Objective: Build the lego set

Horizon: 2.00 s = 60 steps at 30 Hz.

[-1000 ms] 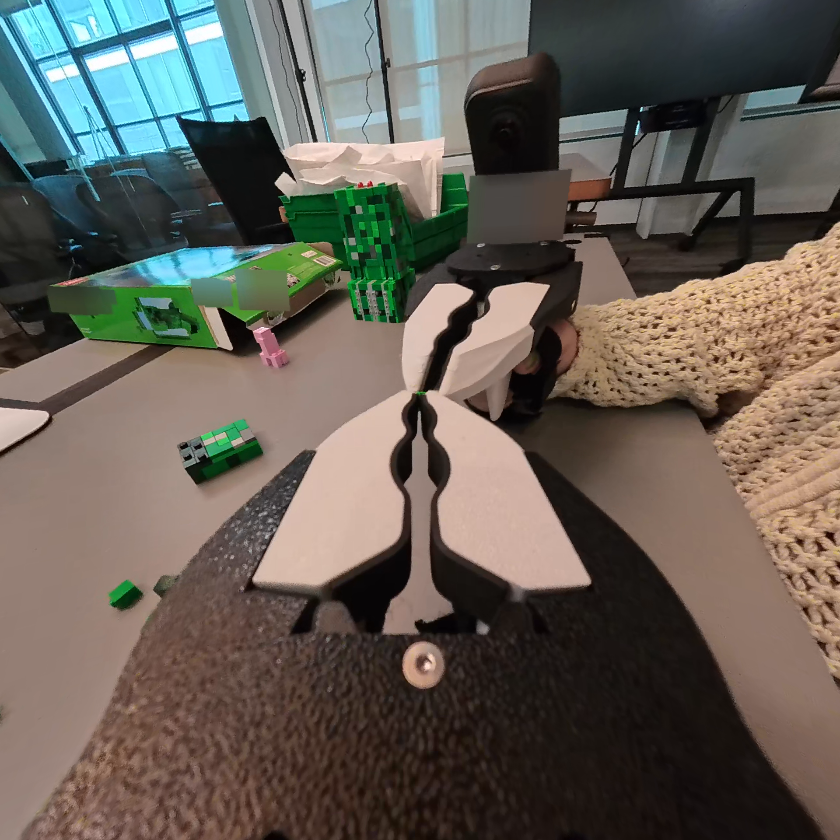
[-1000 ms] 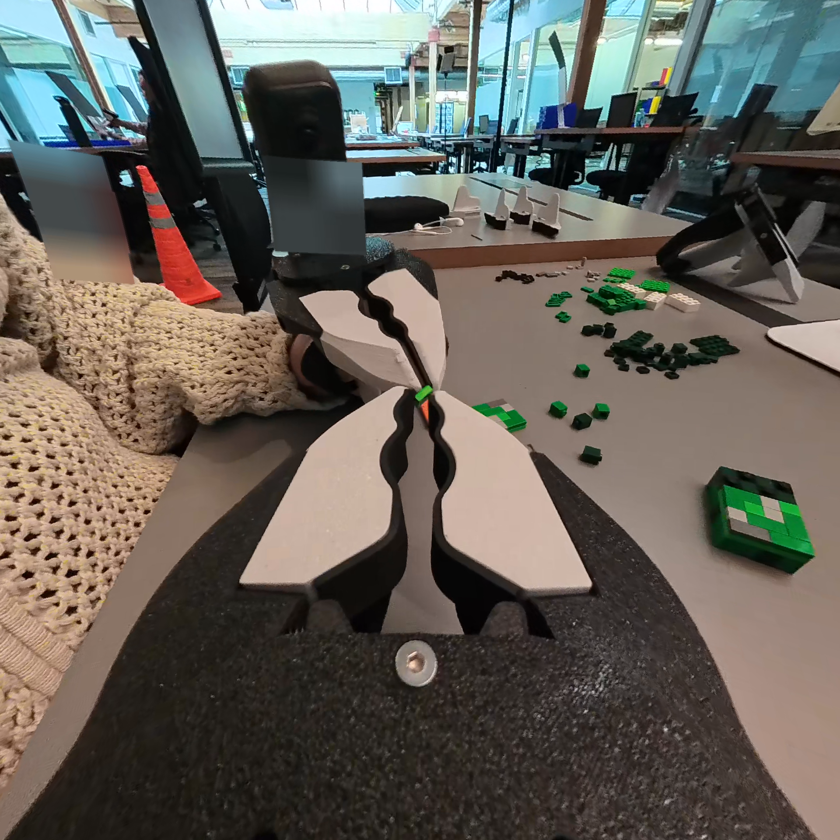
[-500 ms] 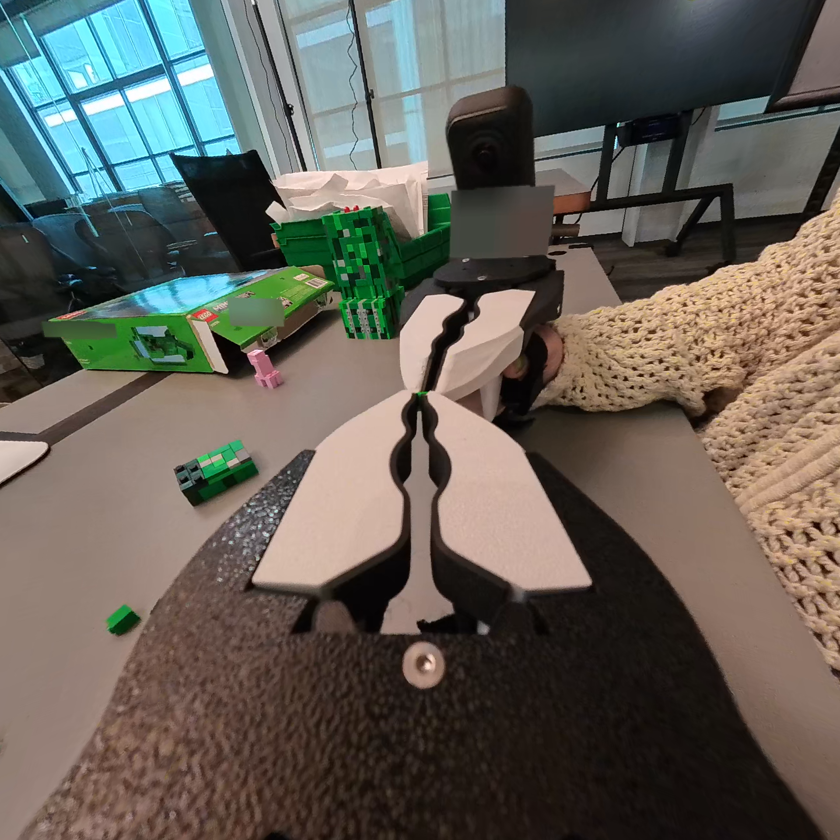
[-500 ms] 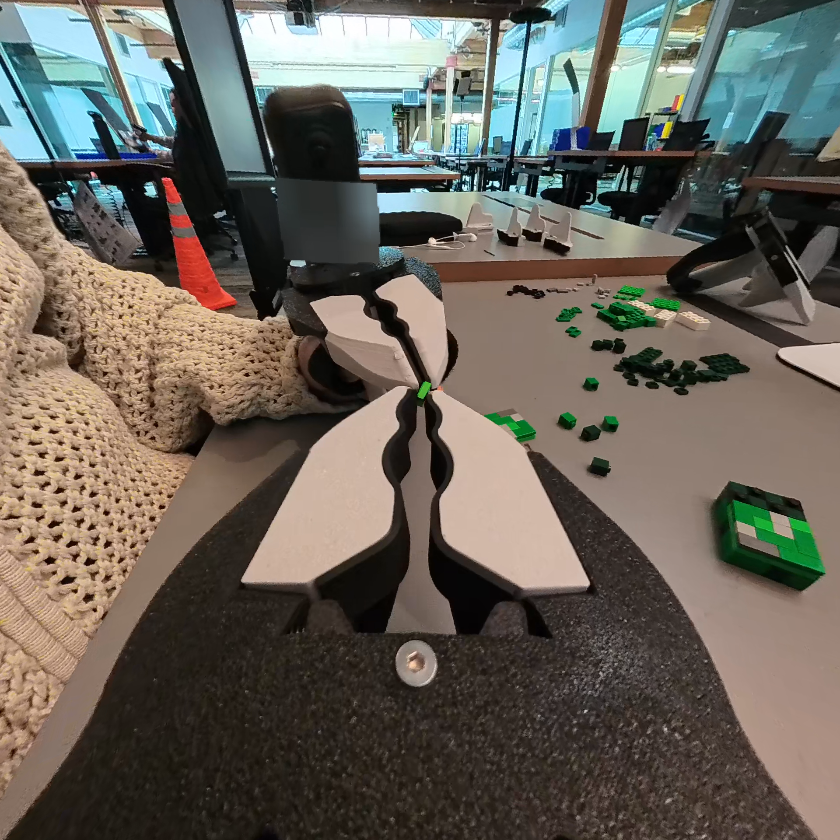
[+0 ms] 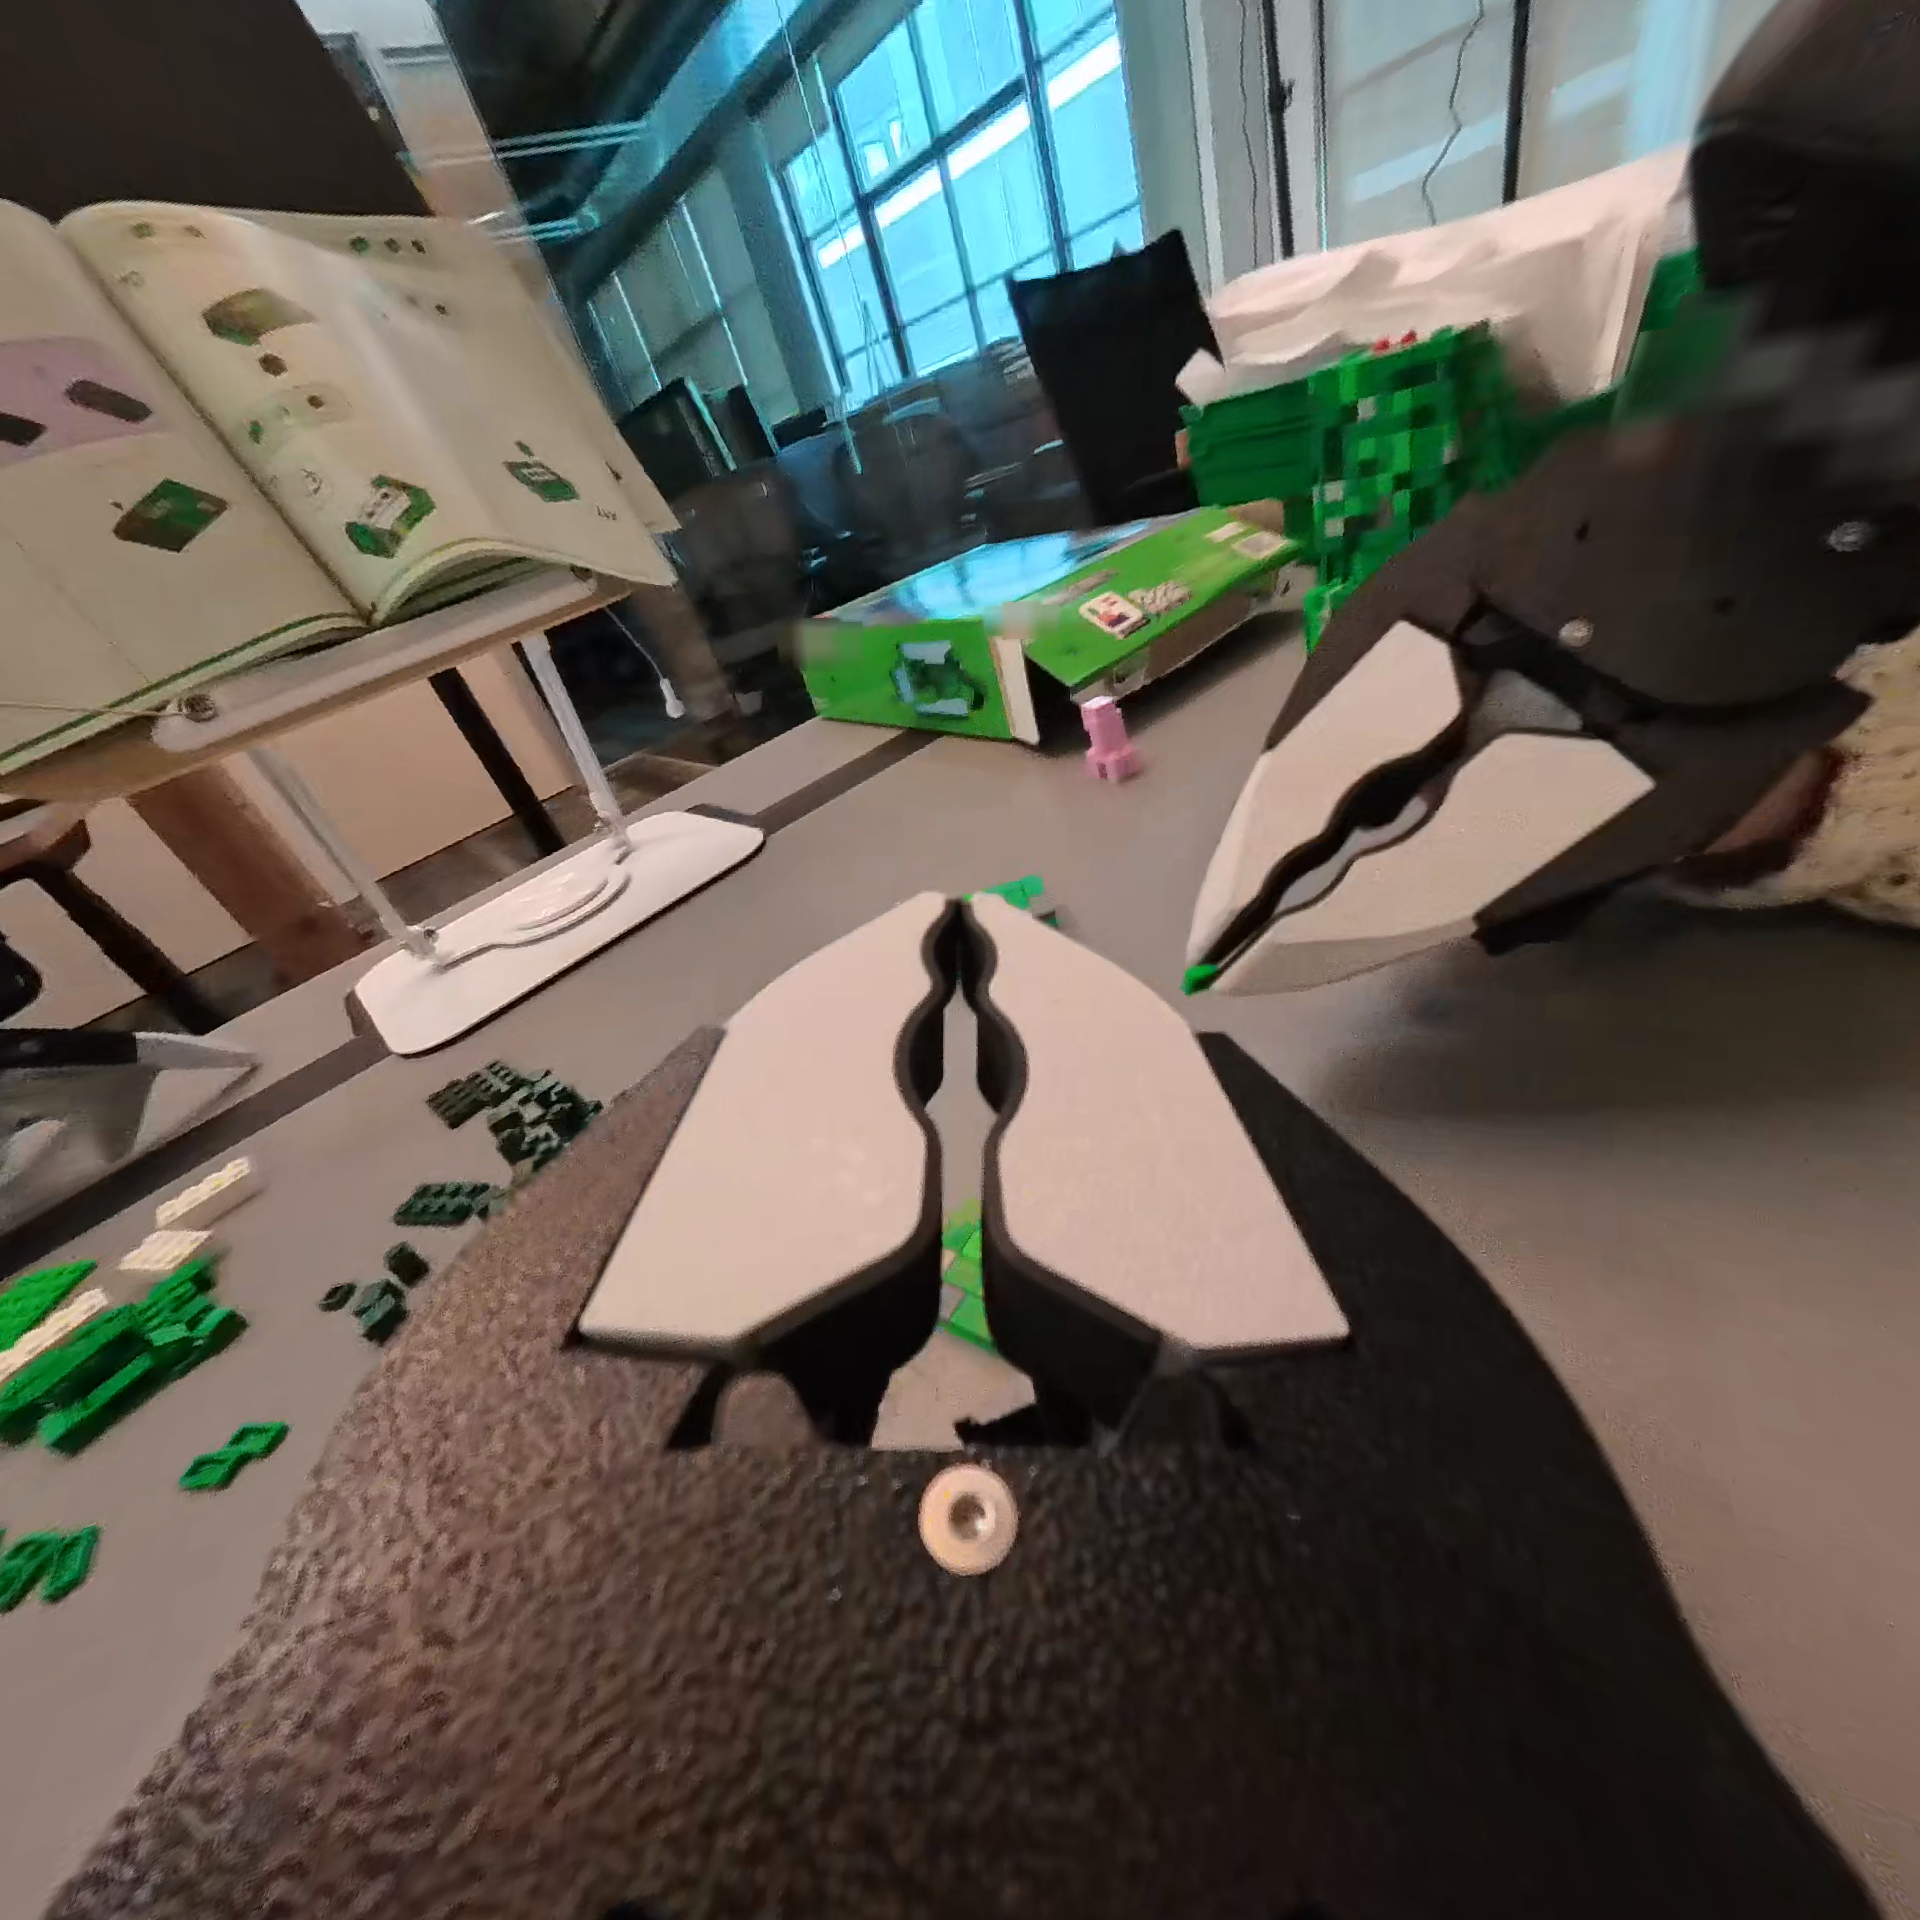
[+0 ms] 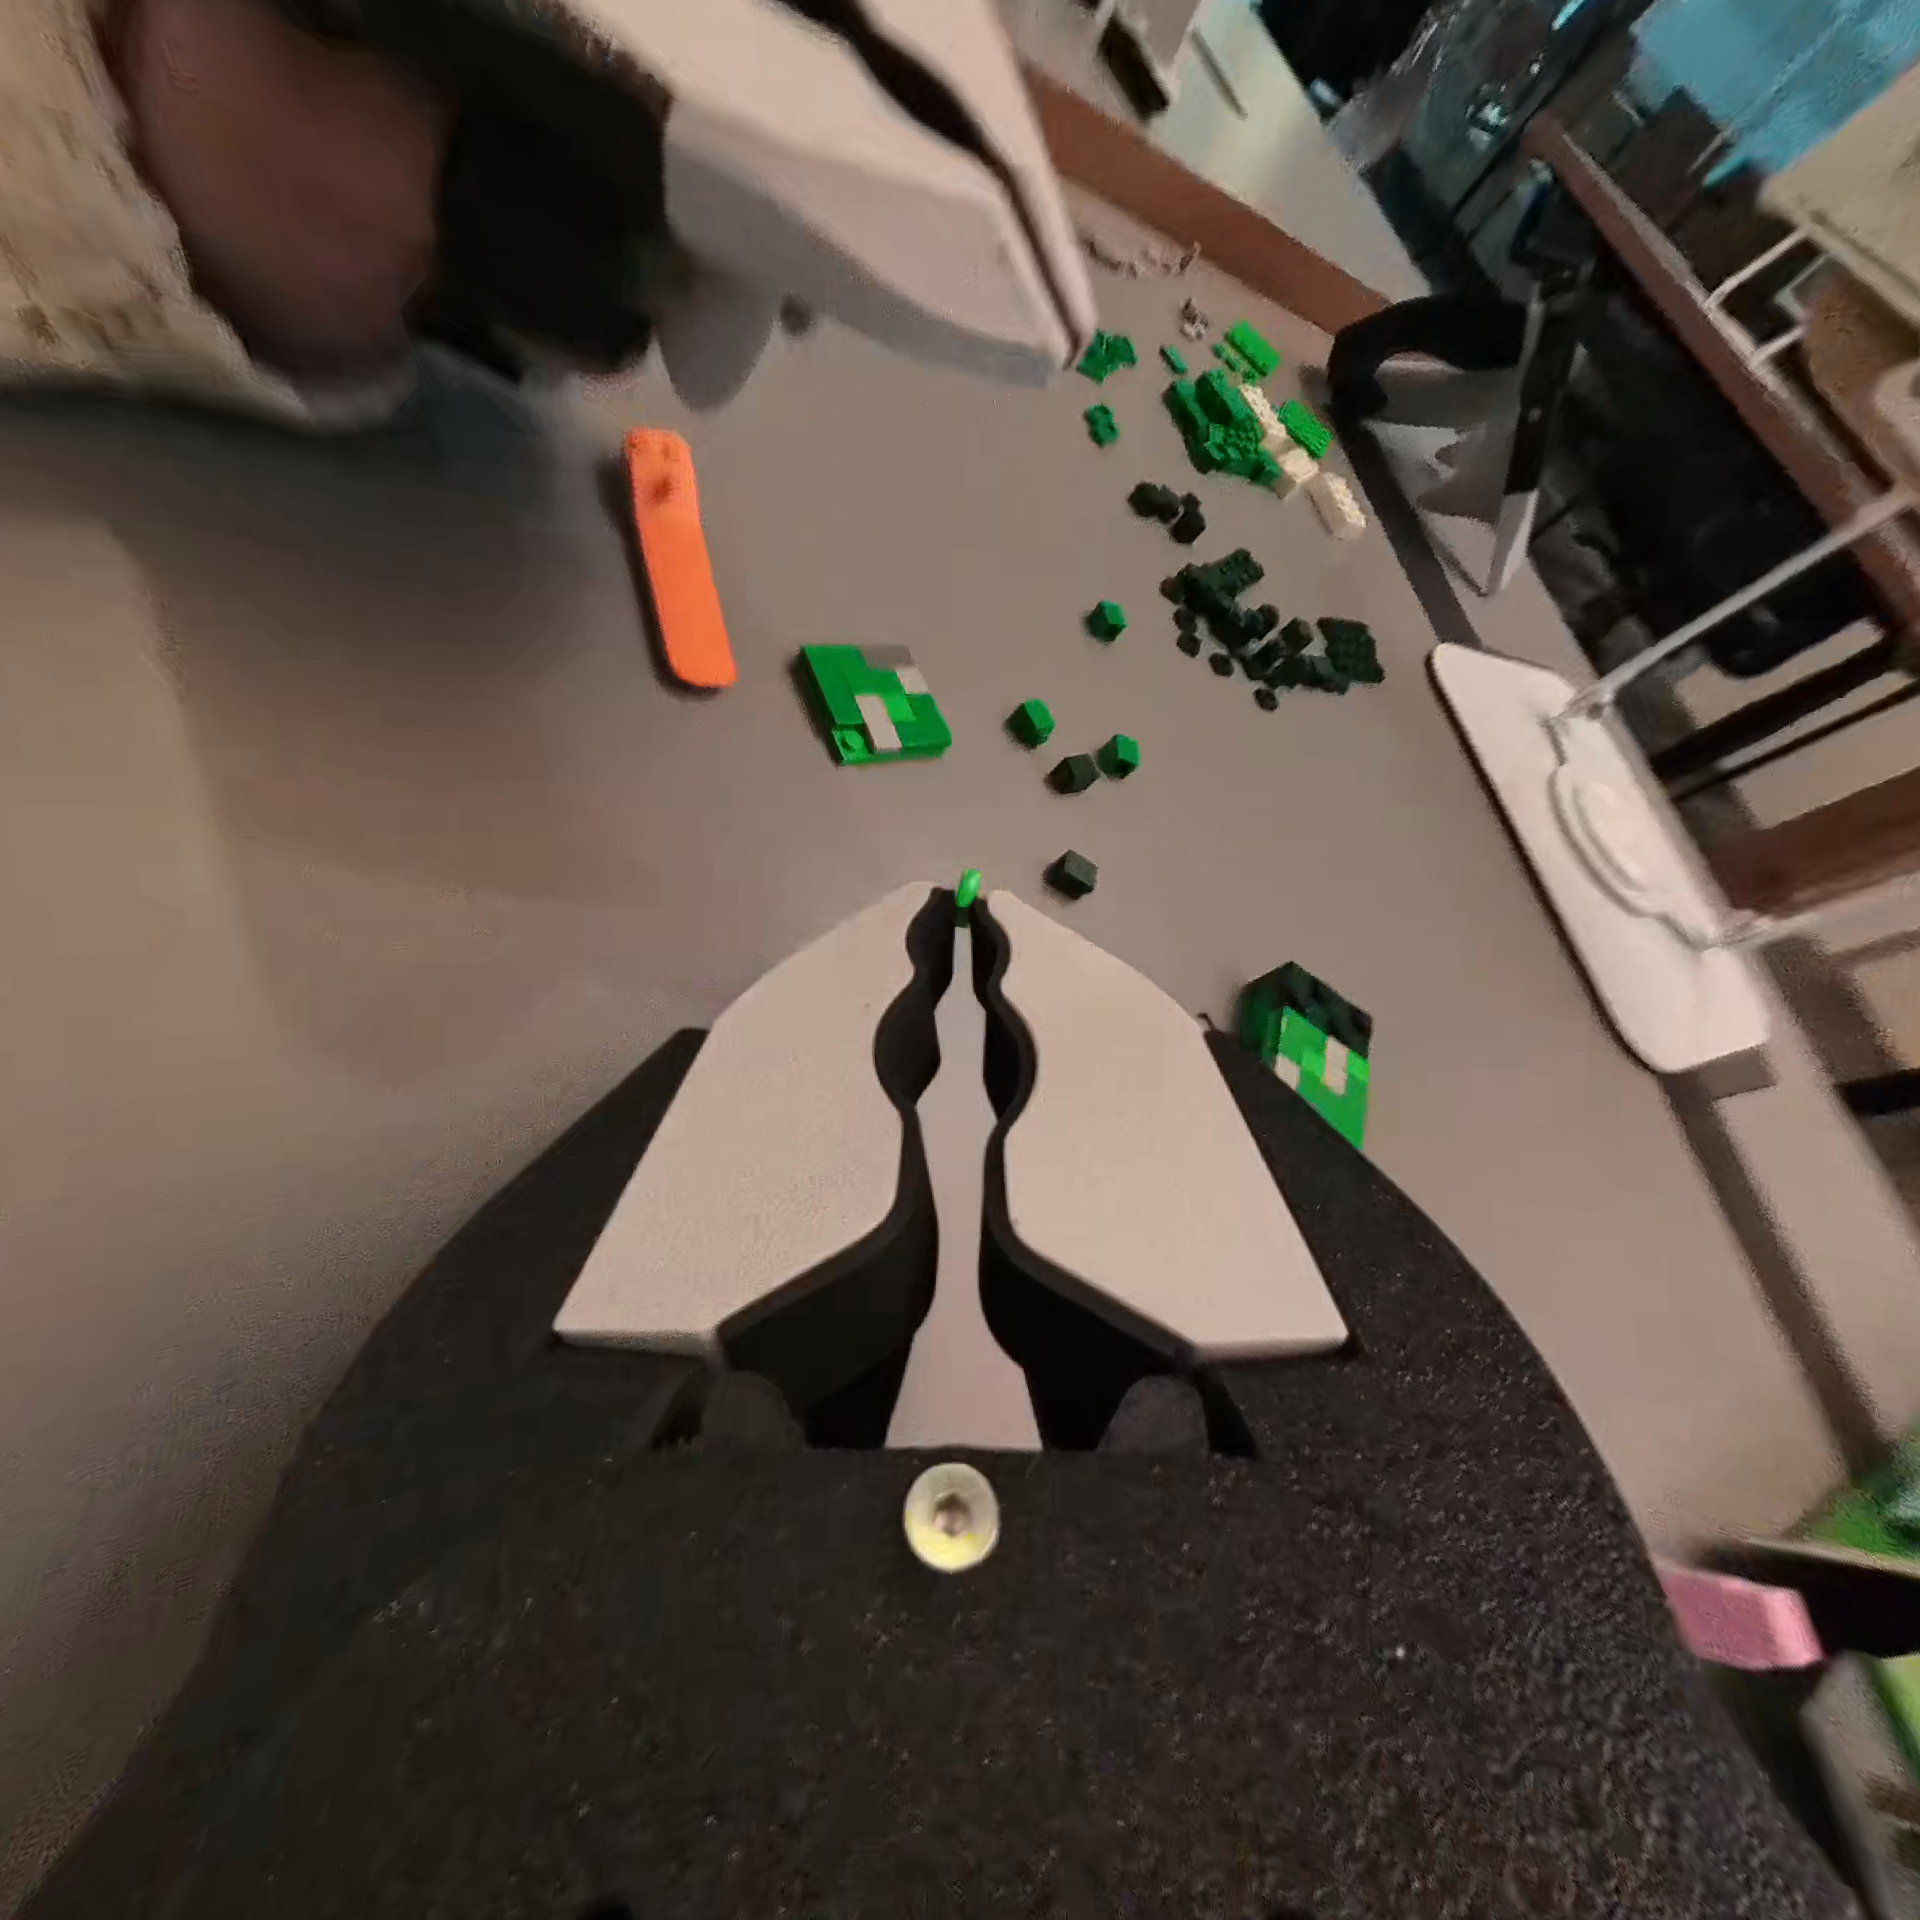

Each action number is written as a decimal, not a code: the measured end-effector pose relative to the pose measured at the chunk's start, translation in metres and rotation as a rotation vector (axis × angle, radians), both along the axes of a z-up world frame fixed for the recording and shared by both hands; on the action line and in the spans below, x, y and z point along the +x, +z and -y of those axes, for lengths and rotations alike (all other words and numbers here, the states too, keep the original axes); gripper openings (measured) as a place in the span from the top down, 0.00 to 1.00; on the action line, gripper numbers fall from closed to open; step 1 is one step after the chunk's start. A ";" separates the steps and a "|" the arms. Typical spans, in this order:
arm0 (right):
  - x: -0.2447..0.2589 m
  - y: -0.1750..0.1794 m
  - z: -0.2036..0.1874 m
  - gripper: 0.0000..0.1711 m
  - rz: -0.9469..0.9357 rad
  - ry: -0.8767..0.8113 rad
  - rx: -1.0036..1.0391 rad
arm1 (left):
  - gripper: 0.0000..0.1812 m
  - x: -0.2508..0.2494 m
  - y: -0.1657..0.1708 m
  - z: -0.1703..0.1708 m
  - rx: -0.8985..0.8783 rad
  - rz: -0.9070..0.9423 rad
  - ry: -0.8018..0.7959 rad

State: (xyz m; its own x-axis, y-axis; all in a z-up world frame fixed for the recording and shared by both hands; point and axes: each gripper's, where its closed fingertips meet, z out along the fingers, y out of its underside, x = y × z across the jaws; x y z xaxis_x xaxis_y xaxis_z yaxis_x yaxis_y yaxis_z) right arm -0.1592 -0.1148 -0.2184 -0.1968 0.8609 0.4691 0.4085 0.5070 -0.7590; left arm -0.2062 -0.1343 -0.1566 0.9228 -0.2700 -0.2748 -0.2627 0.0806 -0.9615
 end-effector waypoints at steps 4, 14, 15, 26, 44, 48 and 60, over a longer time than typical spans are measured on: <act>-0.013 -0.013 0.003 0.98 0.054 0.032 0.244 | 1.00 0.007 -0.006 0.001 -0.020 -0.073 -0.018; -0.007 -0.031 -0.007 0.98 0.299 0.175 0.580 | 1.00 0.012 -0.010 -0.002 -0.035 -0.087 -0.026; -0.006 -0.034 -0.009 0.98 0.336 0.189 0.609 | 1.00 0.012 -0.010 -0.002 -0.037 -0.087 -0.028; -0.004 -0.040 0.000 0.98 0.425 0.303 0.667 | 1.00 0.006 -0.007 -0.002 -0.026 -0.059 -0.002; -0.002 -0.015 0.023 0.97 0.209 0.236 0.227 | 1.00 0.009 -0.008 -0.003 -0.034 -0.040 -0.017; -0.011 0.014 0.008 0.98 -0.032 0.050 -0.082 | 1.00 0.004 -0.005 -0.002 -0.019 -0.032 0.003; 0.009 0.038 -0.007 1.00 -0.355 -0.141 -0.214 | 1.00 -0.011 -0.003 -0.003 -0.036 0.035 0.047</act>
State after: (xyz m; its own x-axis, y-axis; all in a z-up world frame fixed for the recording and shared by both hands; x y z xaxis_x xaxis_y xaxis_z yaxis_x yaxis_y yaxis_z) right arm -0.1502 -0.1073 -0.1804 0.0709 0.9530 0.2945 0.1577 0.2808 -0.9467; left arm -0.2171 -0.1317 -0.1600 0.9437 -0.2353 -0.2327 -0.2313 0.0341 -0.9723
